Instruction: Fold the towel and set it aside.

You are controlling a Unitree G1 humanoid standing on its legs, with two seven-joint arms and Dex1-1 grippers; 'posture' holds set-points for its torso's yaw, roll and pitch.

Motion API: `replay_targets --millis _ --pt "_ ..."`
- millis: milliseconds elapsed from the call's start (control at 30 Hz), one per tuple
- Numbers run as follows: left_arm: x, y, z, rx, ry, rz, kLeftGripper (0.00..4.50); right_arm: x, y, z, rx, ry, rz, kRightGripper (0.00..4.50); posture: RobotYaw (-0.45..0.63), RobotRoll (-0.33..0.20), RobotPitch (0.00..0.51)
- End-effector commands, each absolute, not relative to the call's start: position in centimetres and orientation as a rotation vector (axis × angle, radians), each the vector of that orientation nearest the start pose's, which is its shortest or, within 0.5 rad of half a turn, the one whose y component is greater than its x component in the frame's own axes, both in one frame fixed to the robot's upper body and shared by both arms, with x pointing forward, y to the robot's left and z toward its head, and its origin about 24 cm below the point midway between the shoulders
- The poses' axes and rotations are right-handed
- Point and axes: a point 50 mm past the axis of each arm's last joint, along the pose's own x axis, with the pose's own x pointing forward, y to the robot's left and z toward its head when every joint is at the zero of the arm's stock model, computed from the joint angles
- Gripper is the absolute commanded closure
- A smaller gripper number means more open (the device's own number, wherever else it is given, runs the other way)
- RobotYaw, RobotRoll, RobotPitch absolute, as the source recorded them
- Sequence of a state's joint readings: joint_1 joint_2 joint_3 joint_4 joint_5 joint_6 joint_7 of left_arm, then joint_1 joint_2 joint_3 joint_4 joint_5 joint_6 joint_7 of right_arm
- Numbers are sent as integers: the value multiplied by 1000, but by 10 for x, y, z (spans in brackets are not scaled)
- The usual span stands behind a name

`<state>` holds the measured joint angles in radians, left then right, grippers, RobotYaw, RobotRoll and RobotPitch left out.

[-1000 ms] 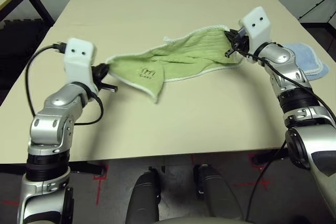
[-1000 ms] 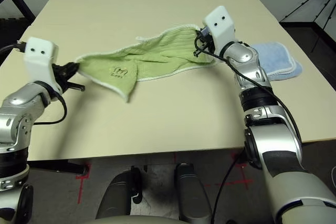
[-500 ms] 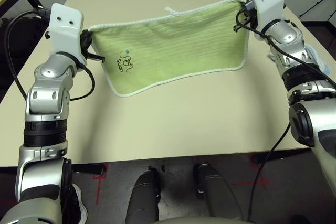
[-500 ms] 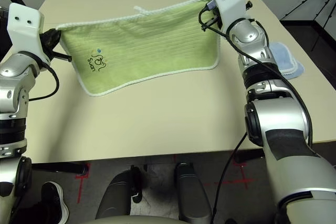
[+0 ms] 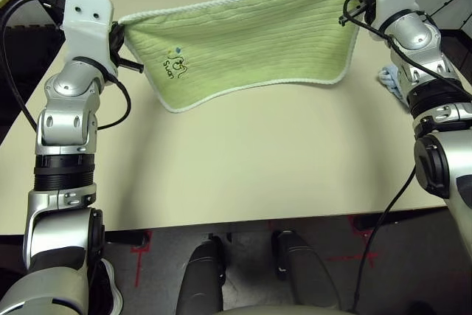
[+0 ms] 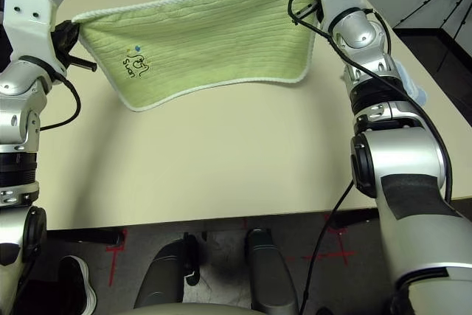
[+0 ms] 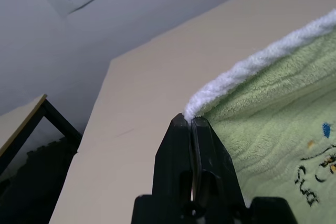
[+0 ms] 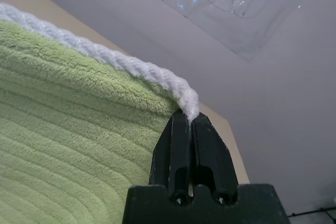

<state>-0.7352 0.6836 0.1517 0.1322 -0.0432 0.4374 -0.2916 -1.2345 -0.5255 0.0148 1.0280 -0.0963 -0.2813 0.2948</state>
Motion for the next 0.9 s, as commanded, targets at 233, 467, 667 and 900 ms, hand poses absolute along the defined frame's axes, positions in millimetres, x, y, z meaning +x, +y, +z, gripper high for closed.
replay_targets --millis 233,467,667,900 --pt "320 285 275 459 -100 -59 4462 385 -229 286 -498 -348 340 4500 -147 0 170" --pt "304 276 278 434 -10 -310 4462 366 -232 280 -431 -197 580 4500 -147 0 170" --pt "292 268 280 393 64 -488 4462 359 -238 291 -315 -104 678 4500 -148 0 166" --pt "279 264 281 325 187 -646 4462 355 -249 291 -133 61 778 4500 -142 0 162"
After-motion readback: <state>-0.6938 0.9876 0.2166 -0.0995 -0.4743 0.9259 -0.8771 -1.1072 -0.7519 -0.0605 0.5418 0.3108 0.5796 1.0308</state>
